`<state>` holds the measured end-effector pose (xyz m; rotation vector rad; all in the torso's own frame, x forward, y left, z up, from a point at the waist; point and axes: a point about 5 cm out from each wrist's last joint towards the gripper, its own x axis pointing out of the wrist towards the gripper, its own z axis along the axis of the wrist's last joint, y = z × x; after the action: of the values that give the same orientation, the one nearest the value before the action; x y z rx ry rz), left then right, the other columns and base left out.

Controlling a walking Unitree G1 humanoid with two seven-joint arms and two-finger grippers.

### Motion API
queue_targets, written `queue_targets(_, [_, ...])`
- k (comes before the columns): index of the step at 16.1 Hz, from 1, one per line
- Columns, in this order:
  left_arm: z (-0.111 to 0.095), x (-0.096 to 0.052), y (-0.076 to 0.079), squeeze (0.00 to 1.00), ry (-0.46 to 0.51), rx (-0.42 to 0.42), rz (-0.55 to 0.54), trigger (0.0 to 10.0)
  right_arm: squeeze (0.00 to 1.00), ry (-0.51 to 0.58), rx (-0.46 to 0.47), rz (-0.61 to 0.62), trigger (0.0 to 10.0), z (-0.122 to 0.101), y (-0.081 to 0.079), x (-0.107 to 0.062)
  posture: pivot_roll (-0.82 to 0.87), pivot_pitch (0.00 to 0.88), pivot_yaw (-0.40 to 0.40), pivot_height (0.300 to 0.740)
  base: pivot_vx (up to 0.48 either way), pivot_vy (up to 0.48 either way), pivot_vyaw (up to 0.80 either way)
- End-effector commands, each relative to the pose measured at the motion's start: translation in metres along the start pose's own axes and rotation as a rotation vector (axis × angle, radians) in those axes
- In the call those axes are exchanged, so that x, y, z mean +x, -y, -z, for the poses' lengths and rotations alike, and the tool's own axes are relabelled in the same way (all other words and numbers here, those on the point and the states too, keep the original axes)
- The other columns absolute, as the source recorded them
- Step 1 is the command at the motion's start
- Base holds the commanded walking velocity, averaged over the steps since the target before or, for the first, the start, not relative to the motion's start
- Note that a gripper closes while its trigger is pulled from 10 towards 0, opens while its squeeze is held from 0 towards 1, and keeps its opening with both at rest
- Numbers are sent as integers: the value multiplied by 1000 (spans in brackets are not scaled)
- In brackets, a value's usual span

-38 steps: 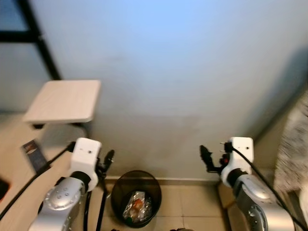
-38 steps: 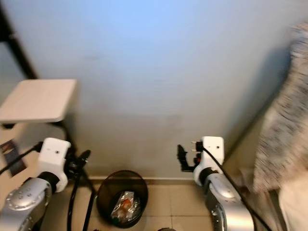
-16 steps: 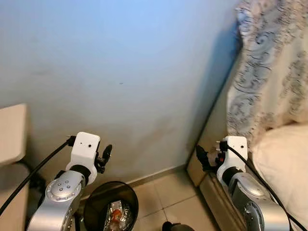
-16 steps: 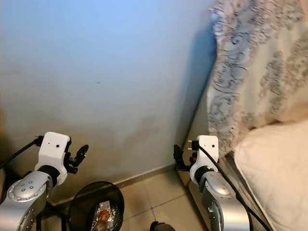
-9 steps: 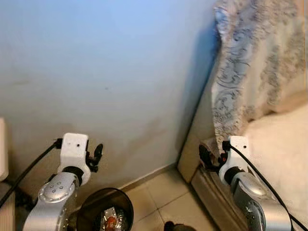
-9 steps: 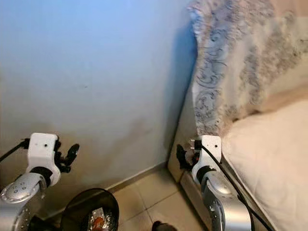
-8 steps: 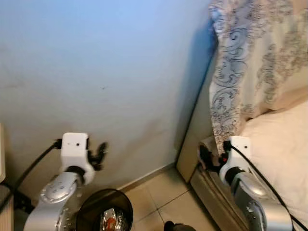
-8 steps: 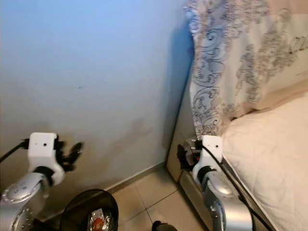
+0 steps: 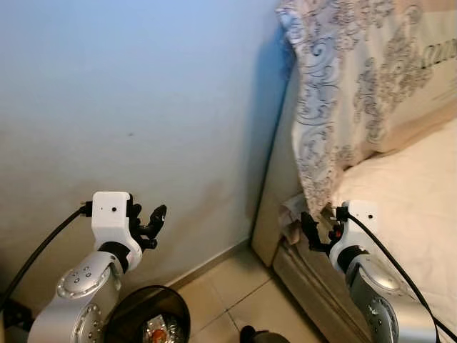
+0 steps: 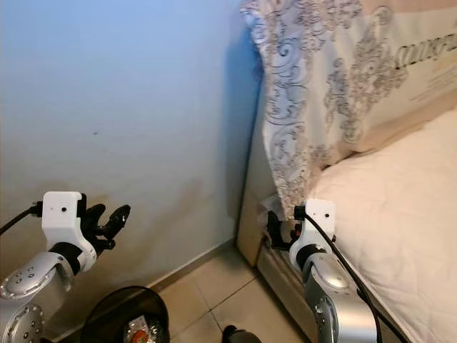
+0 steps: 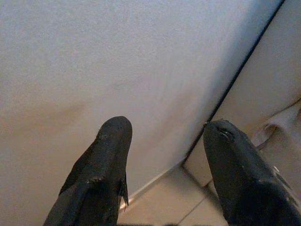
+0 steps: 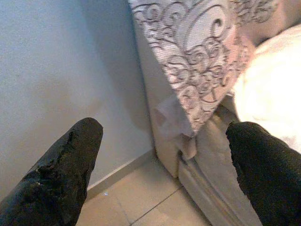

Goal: Clean up the room

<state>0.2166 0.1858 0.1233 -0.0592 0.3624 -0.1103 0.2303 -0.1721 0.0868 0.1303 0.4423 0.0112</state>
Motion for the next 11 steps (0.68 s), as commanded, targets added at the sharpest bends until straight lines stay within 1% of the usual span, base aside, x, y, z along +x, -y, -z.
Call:
queue_targets(1, [-3, 0, -3, 0, 9, 38, -34, 10000, 0, 25, -29, 13, 10000, -5, 1, 0, -9, 0, 3, 740, 0, 0, -556])
queue_targets(2, [-3, 1, -7, 0, 19, 44, -69, 10000, 0, 30, -37, 18, 10000, -5, 0, 0, -12, 0, 5, 740, 0, 0, -563])
queue_targets(3, [-4, 2, -14, 0, 34, 56, -133, 10000, 0, 26, -34, 11, 10000, -5, 0, 0, -13, 0, 7, 740, 0, 0, -563])
queue_targets(4, [-5, 3, -19, 31, 57, 52, -172, 10000, 0, 33, -26, 11, 10000, -5, -1, 0, -14, 0, 7, 740, 0, 0, -575])
queue_targets(5, [-8, 3, -20, 43, 105, 76, -207, 10000, 0, 31, -29, 5, 10000, -5, -2, 0, -18, 0, 10, 740, 0, 0, -587])
queue_targets(6, [-10, 4, -23, 63, 142, 106, -267, 10000, 0, 32, -30, 3, 10000, -6, -3, 1, -17, 0, 10, 740, 0, 0, -581])
queue_targets(7, [-10, 4, -23, 63, 148, 87, -274, 10000, 0, 31, -30, 0, 10000, -6, -3, 0, -17, 0, 9, 740, 0, 0, -587])
queue_targets(8, [-9, 4, -22, 114, 146, 93, -274, 10000, 0, 27, -30, -5, 10000, -5, -4, 0, -16, 0, 7, 740, 0, 0, -587])
queue_targets(9, [-11, 3, -22, 102, 172, 115, -288, 10000, 0, 20, -30, -6, 10000, -3, -4, -1, -13, 0, 3, 740, 0, 0, -587])
queue_targets(11, [-11, 4, -23, 98, 194, 120, -303, 10000, 0, 16, -29, -6, 10000, -2, -3, -2, -16, 0, 1, 740, 0, 0, -584])
